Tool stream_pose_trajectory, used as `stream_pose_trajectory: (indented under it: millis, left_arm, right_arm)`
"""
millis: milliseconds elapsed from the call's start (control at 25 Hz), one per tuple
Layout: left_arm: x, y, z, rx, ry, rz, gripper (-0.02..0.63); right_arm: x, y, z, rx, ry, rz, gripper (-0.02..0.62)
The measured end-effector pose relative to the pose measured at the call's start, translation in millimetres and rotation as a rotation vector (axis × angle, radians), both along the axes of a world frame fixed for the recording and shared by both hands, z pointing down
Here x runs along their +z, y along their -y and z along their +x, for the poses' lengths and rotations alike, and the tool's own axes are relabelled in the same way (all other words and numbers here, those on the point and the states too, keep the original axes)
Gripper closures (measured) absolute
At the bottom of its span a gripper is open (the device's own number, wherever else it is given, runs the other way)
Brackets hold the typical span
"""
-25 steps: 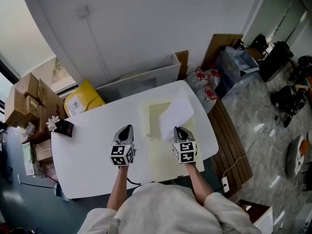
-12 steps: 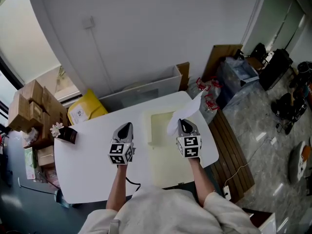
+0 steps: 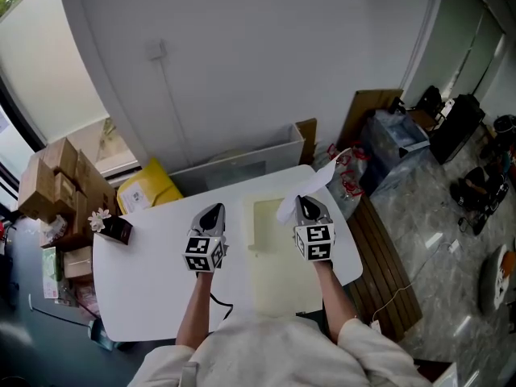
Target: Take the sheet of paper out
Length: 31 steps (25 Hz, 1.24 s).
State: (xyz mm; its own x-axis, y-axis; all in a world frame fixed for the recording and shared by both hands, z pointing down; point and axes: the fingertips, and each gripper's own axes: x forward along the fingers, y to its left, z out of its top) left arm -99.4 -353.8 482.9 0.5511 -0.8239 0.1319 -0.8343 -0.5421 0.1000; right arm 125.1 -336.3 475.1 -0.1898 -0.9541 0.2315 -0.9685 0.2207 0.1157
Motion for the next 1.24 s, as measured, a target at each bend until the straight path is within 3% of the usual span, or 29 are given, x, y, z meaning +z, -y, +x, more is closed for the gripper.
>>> stream_pose_trajectory:
  millis: [1240]
  left_arm:
    - [6, 0, 1, 0.004, 0.008, -0.012, 0.6]
  right_arm:
    - [16, -4, -10, -0.002, -0.01, -0.039, 0.594]
